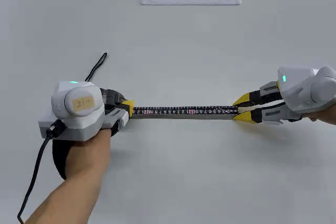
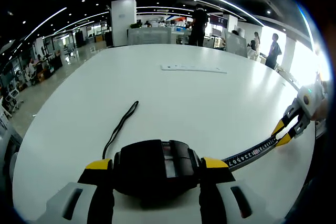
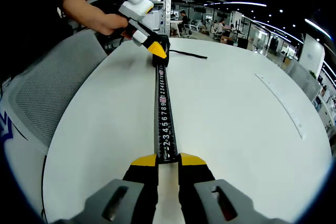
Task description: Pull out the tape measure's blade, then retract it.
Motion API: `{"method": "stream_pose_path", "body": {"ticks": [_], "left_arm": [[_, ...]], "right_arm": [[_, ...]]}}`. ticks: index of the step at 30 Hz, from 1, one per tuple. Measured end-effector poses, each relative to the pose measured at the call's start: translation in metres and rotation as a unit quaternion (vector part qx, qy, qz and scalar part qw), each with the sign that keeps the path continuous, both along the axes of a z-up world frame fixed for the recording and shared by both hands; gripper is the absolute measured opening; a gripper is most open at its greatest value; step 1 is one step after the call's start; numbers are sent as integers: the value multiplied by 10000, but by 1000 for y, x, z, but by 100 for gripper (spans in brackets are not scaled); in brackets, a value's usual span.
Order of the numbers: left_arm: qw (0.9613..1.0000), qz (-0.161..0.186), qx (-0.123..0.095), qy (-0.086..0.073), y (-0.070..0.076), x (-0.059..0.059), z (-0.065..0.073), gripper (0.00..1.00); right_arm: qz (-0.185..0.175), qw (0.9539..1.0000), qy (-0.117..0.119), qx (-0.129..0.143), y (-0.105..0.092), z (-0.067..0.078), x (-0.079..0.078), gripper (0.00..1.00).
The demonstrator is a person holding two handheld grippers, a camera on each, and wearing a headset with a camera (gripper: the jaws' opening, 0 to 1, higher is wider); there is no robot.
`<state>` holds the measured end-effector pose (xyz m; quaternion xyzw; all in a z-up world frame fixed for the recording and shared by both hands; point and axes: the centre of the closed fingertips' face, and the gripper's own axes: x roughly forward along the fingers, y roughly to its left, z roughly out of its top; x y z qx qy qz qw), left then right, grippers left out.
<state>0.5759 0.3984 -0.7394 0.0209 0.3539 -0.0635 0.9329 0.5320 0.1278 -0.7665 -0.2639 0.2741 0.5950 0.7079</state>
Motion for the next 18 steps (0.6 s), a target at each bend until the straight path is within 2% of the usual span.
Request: {"method": "stream_pose_path", "body": {"ticks": [6,18], "left_arm": [[9999,-108,87,33,1,-1,0,60],[9999,-124,64,67,1,-1,1,60]], "right_arm": [[19,10000,2,-19,0,0,-2,12],[28,10000,-20,-32,0,1,-2,12]]}}
